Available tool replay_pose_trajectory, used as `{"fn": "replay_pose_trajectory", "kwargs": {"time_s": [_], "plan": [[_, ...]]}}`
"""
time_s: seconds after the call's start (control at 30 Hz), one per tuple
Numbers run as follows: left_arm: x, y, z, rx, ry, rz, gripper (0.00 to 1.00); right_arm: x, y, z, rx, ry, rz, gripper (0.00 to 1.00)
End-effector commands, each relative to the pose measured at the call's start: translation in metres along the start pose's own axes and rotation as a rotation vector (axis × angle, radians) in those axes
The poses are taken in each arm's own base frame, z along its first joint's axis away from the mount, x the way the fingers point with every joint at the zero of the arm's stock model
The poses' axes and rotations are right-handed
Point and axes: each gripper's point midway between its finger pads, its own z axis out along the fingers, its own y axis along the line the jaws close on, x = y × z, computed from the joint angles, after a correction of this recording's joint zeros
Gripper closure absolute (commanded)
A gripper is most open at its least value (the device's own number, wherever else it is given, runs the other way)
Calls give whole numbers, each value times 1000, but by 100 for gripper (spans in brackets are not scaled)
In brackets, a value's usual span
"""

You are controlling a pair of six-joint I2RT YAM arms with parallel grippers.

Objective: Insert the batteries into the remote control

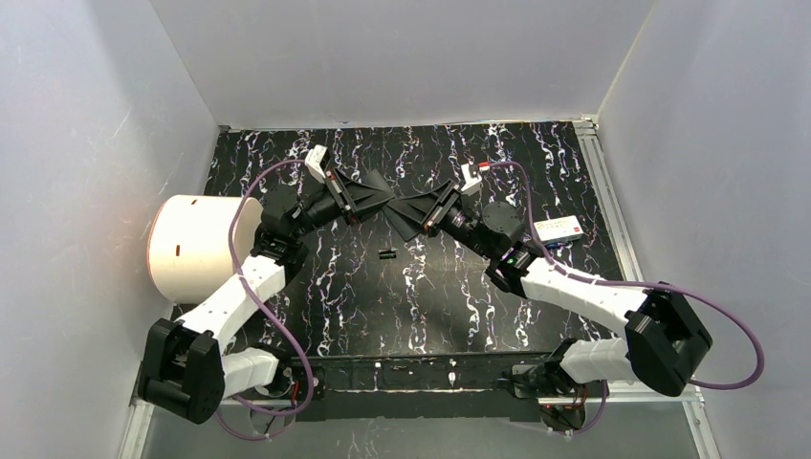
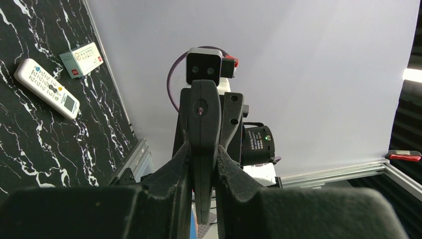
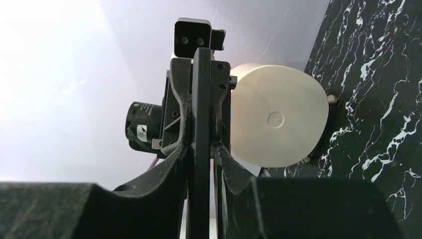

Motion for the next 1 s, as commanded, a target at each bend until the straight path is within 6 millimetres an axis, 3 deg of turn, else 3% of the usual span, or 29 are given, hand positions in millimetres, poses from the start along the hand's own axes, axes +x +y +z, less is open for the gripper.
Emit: {"fn": "replay_pose_trajectory", "kwargs": {"time_s": [0.0, 0.13, 0.2, 0.27, 0.33, 0.37, 0.47, 0.57, 0.7, 0.8, 0.97], "plan": [[32, -33, -10, 102, 119, 115, 100, -14, 8, 4, -17, -46, -44, 68], [22, -40, -4, 103, 109, 162, 100, 0, 12, -11, -45, 29, -117, 58], [19, -45, -1, 112, 120, 188, 100, 10, 8, -19, -38, 86, -164, 41], [19, -45, 2, 115, 138, 204, 100, 18, 12, -28, -69, 128, -221, 16], [21, -44, 3, 118, 166, 224, 100, 25, 16, -37, -103, 184, -259, 4], [22, -42, 2, 118, 180, 233, 100, 28, 18, -40, -126, 215, -277, 2], [29, -38, 0, 126, 238, 276, 100, 39, 23, -49, -174, 327, -305, 6], [37, -34, -5, 133, 301, 303, 100, 51, 24, -53, -198, 452, -328, 18], [42, -35, -10, 147, 336, 334, 100, 53, 46, -56, -263, 497, -389, 29], [44, -39, -12, 160, 344, 357, 100, 46, 41, -46, -200, 491, -452, 35], [47, -44, -14, 173, 356, 377, 100, 51, 36, -40, -205, 533, -403, 51]]}}
